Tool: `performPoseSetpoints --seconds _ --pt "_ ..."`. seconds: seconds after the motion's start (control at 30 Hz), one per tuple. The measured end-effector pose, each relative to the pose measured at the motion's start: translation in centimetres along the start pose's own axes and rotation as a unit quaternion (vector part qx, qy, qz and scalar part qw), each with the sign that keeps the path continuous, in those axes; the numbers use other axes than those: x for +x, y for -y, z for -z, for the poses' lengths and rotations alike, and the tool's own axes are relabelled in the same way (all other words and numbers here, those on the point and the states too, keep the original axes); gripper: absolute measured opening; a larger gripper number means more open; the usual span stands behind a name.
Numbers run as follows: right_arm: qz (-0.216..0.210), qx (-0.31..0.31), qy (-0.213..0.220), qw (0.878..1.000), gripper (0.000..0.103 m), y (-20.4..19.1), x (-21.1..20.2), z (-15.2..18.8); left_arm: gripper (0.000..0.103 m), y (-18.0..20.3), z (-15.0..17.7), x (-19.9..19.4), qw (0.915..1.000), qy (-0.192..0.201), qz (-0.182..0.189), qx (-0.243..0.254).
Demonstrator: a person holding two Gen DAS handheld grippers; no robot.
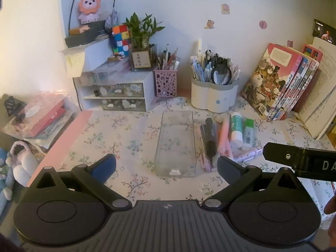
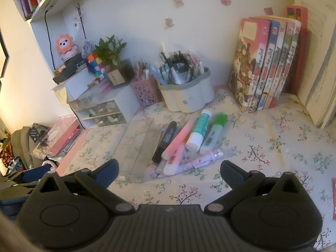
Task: Organize stationery
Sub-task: 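Move the right gripper toward the white glue stick in the stationery pile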
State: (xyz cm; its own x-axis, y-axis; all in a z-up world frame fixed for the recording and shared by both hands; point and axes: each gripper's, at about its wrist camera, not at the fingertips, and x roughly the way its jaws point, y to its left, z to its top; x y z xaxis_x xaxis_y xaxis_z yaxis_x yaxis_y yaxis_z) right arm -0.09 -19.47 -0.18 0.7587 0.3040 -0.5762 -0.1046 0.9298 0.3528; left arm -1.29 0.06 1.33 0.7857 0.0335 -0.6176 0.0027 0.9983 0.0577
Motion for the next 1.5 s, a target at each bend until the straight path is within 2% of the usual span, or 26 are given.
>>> performPoseSetpoints --seconds 0.5,1.03,1.5 --pt "0.000 0.003 -0.005 1.000 0.073 -0.5 0.7 0.0 0.098 -0.3 0.1 0.9 0.9998 -0.015 0.009 -0.003" --pt "0.003 0.009 -0.001 1.000 0.073 -0.5 0.4 0.3 0.098 0.0 0.3 1.0 0.9998 -0.011 0.019 0.000" --pt "0.031 0.017 -0.034 0.999 0.073 1.2 3.9 0.3 0.098 -0.6 1.7 5.9 0.9975 -0.056 0.035 -0.024"
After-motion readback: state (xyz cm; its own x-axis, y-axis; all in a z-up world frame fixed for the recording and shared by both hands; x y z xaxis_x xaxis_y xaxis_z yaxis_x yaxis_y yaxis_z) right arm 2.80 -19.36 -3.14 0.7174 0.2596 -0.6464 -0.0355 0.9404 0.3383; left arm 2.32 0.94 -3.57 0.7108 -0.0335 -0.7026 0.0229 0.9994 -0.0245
